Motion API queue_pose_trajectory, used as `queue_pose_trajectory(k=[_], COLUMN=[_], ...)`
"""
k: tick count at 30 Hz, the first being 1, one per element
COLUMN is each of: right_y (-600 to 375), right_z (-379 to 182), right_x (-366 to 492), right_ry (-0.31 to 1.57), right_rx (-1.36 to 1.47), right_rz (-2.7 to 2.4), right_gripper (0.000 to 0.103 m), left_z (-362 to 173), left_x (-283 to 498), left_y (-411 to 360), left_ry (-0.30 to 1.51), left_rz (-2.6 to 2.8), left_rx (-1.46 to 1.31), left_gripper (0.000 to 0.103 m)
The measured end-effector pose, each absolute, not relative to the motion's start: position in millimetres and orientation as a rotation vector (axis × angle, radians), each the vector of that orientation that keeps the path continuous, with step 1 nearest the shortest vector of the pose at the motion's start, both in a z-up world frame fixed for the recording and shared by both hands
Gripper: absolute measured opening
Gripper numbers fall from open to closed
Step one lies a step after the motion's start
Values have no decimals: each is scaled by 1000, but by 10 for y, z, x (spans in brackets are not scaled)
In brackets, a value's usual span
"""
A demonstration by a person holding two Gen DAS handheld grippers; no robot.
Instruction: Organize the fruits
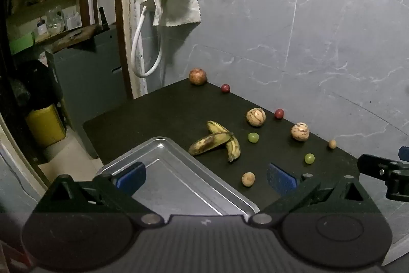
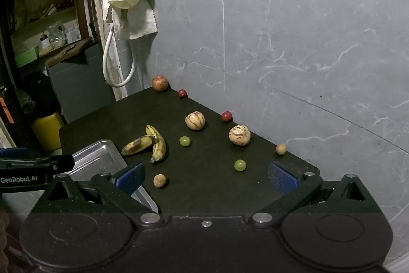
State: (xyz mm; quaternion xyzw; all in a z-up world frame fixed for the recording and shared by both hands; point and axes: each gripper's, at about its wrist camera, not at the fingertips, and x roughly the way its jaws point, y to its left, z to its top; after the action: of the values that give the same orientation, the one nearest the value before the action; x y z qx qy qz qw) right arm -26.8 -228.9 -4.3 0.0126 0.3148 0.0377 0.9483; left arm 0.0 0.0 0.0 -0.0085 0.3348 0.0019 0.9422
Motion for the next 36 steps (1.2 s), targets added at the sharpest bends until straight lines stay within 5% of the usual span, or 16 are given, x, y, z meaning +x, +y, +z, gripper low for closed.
queue_pose_trajectory(k=[36], right_y=[-2255], right_z=[-62], right_x=[-211], right_ry=[642], right_rx=[25], right_rz=[78], right_gripper=[102], left_z=[-31], left_x=[18], left_y=[-6], left_ry=[698], left_rz=[1], left_rx=[-31], left_gripper=[103])
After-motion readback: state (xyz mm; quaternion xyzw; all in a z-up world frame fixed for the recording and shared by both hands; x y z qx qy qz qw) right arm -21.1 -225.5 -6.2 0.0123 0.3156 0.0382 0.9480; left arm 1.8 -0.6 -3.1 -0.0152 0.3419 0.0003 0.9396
